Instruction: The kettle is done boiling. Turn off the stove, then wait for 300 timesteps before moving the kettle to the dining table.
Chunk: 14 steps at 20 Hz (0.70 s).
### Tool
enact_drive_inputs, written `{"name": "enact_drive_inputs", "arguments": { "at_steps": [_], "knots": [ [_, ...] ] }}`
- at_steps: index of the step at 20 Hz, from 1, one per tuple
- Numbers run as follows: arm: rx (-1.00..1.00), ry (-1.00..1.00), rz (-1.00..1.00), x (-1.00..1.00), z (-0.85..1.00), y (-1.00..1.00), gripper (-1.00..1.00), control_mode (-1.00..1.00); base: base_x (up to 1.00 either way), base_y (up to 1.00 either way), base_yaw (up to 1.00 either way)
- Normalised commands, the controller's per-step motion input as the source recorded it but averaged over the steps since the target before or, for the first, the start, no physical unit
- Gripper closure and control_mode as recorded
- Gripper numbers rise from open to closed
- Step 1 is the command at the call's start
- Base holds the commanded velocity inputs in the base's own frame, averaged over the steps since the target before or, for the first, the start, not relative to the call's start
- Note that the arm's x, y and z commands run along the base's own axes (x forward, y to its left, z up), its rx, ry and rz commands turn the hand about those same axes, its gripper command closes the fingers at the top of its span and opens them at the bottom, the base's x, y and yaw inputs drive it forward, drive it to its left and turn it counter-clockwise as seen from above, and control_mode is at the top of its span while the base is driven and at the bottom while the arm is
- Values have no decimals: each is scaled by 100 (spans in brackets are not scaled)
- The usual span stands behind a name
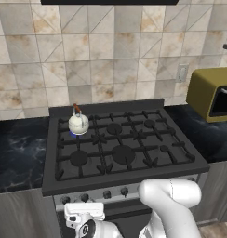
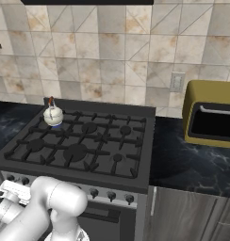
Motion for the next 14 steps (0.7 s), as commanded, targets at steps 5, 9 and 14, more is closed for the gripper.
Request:
{"name": "enact_drive_inputs", "arguments": {
  "at_steps": [5, 9, 14],
  "knots": [
    [0, 0, 1, 6, -9, 0, 100, -100, 0, 0, 0],
    [0, 0, 0, 0, 0, 0, 100, -100, 0, 0, 0],
    [7, -2, 0, 0, -11, 0, 100, -100, 0, 0, 0]
  ]
}}
